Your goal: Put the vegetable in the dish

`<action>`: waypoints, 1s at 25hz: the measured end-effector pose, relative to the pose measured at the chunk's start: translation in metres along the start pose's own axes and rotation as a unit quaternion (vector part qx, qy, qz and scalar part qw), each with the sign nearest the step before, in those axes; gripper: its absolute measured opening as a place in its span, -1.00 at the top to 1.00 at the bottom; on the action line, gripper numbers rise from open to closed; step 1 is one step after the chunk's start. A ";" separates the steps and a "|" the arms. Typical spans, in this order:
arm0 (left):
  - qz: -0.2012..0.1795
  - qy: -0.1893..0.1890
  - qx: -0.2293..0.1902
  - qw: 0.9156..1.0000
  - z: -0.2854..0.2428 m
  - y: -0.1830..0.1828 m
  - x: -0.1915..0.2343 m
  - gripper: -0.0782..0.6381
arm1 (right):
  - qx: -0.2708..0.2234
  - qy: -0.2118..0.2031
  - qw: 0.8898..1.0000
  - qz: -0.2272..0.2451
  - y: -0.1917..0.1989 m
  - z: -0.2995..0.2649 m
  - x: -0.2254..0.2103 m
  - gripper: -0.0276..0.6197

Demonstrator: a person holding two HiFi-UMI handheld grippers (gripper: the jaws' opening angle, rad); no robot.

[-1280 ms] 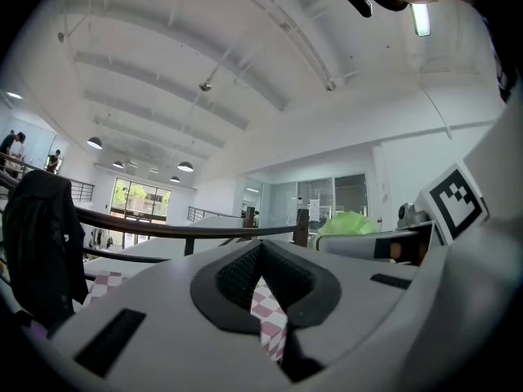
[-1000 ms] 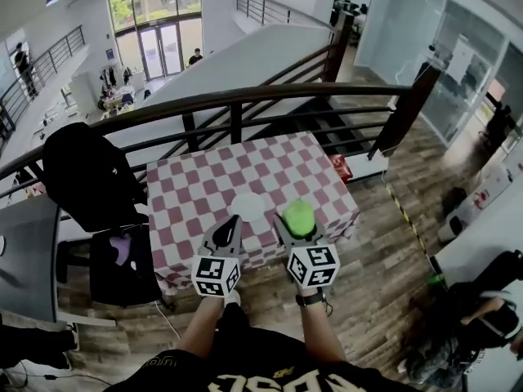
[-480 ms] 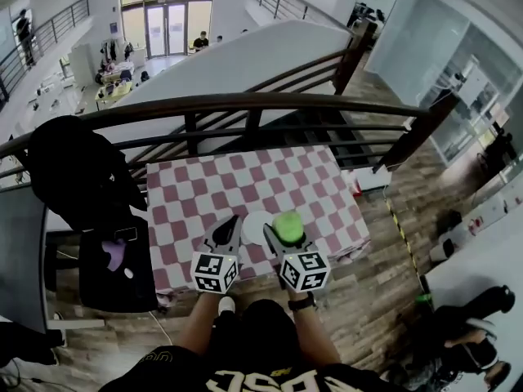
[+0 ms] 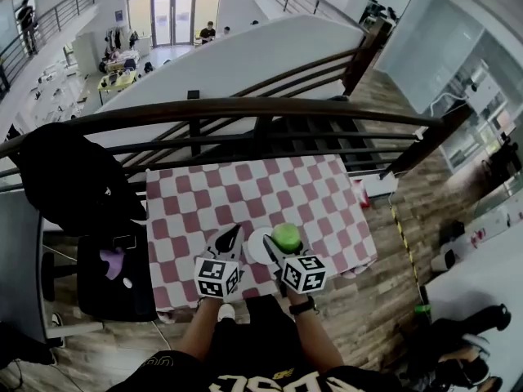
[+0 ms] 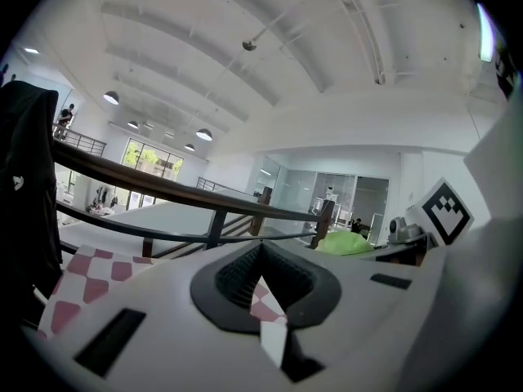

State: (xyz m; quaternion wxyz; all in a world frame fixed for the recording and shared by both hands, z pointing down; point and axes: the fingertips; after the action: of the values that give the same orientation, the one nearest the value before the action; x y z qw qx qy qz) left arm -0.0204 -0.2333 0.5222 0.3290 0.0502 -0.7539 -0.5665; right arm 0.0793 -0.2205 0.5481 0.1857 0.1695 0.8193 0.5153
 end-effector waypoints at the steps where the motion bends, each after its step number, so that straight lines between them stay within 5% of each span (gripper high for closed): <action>1: 0.000 -0.002 0.004 1.000 -0.005 0.002 0.003 0.73 | 0.007 -0.005 1.000 -0.004 0.004 -0.005 -0.002 0.10; 11: 0.022 -0.020 0.060 0.998 -0.049 0.048 0.041 0.73 | 0.074 -0.017 0.994 -0.082 0.077 -0.042 -0.038 0.11; 18: 0.049 -0.037 0.112 0.992 -0.052 0.095 0.058 0.73 | 0.135 -0.009 0.980 -0.145 0.146 -0.055 -0.049 0.12; 25: 0.067 -0.062 0.141 0.986 -0.046 0.123 0.075 0.73 | 0.169 -0.050 0.967 -0.185 0.191 -0.083 -0.031 0.13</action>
State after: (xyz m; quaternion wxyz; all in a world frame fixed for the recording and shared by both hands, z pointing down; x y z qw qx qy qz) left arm -0.0164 -0.2613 0.6707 0.3081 0.0104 -0.8469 -0.4333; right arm 0.0829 -0.2207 0.7586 0.2869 0.0693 0.9014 0.3167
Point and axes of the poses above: the fingertips, and each gripper's own axes: z backward along the fingers, x to its left, y out of its underside, and after that the axes turned 9 degrees about z, right-handed
